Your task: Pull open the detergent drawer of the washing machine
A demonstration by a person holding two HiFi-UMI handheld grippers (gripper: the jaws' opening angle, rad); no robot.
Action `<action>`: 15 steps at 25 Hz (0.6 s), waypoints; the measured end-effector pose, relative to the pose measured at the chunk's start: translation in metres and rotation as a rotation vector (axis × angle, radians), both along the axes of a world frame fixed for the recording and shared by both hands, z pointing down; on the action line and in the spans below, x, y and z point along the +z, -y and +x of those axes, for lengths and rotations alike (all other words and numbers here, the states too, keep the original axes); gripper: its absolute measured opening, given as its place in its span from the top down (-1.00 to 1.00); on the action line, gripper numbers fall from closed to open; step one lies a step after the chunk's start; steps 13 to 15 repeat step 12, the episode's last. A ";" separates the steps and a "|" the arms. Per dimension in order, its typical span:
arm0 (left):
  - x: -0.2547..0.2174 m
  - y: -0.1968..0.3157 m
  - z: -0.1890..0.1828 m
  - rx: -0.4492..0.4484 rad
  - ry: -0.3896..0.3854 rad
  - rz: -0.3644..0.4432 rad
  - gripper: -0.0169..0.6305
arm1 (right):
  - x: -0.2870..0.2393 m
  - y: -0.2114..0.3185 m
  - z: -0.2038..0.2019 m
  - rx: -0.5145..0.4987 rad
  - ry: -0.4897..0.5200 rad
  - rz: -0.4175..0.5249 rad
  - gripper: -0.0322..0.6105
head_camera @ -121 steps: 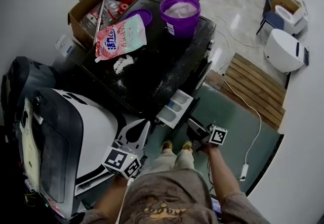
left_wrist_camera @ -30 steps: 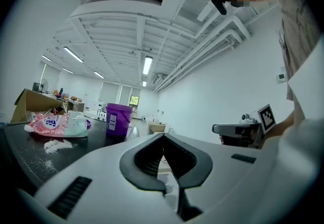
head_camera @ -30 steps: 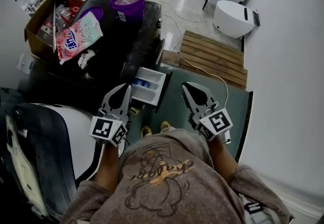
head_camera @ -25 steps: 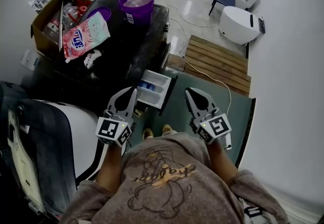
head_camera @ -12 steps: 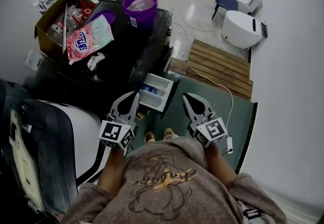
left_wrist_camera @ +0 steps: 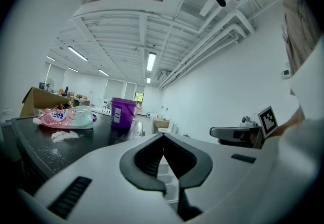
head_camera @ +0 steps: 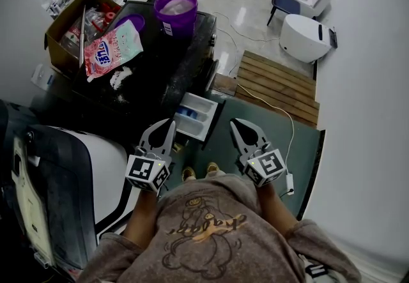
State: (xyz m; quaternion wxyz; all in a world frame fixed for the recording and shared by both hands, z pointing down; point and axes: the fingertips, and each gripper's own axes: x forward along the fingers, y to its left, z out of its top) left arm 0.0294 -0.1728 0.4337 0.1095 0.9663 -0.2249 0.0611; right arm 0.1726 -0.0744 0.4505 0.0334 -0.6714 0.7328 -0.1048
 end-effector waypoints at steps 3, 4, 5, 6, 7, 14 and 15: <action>-0.001 -0.001 -0.002 -0.010 -0.003 -0.001 0.88 | 0.001 -0.002 -0.001 -0.008 -0.007 0.006 0.89; -0.001 -0.001 -0.003 -0.012 -0.004 -0.002 0.88 | 0.000 -0.002 -0.001 -0.006 0.000 0.007 0.89; -0.001 -0.002 -0.003 -0.013 -0.004 -0.002 0.88 | 0.000 -0.002 -0.002 -0.005 0.006 0.008 0.89; -0.001 -0.002 -0.004 -0.013 -0.001 -0.001 0.88 | 0.000 -0.003 -0.002 -0.006 0.006 0.010 0.89; 0.000 -0.002 -0.004 -0.011 0.004 0.004 0.88 | 0.001 -0.004 -0.002 -0.006 0.006 0.010 0.89; -0.001 -0.005 -0.004 -0.022 -0.009 -0.011 0.88 | 0.009 -0.009 -0.002 -0.020 -0.016 0.001 0.89; -0.001 -0.005 -0.004 -0.022 -0.009 -0.011 0.88 | 0.009 -0.009 -0.002 -0.020 -0.016 0.001 0.89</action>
